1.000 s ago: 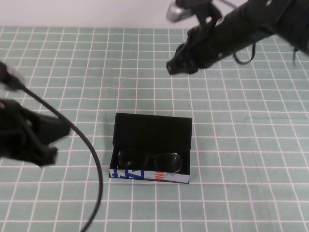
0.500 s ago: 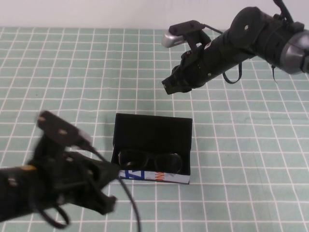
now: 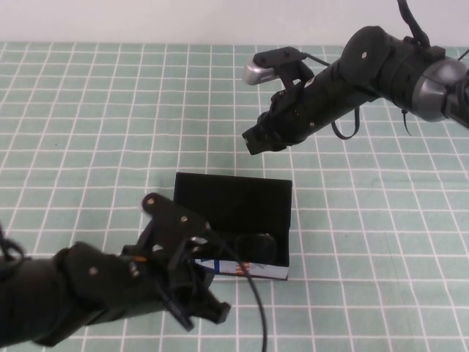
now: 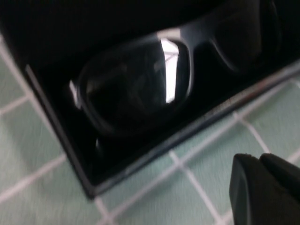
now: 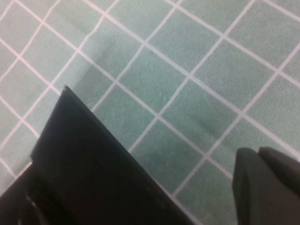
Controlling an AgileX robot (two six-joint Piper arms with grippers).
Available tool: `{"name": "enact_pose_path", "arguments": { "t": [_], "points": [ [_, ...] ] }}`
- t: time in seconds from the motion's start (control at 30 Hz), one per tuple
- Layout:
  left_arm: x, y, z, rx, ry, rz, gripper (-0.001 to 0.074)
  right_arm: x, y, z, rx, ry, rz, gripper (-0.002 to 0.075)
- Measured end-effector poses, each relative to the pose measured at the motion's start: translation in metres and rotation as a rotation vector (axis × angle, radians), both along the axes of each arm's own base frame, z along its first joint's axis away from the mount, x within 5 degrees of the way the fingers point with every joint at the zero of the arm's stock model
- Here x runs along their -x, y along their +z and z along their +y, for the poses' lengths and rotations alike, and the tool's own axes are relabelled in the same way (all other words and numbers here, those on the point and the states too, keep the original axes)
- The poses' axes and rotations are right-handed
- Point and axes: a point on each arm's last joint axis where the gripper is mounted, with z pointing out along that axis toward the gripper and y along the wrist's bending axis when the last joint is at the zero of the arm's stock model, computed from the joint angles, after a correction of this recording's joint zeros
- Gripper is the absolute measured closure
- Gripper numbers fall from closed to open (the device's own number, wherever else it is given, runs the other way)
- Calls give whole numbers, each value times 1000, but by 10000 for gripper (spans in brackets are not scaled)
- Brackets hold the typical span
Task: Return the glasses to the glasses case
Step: Close the glasses case
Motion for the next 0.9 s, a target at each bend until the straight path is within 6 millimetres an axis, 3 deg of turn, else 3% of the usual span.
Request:
{"name": "enact_pose_path", "arguments": {
  "t": [0.33, 0.6, 0.9],
  "points": [
    [-12, -16, -10, -38, 0, 33, 737, -1, -7, 1, 32, 73, -33, 737],
    [-15, -16, -9, -47, 22, 6, 737, -3, -28, -1, 118, 164, -38, 737],
    [-16, -15, -8, -52, 36, -12, 737, -1, -37, -1, 147, 218, -14, 737]
  ]
}}
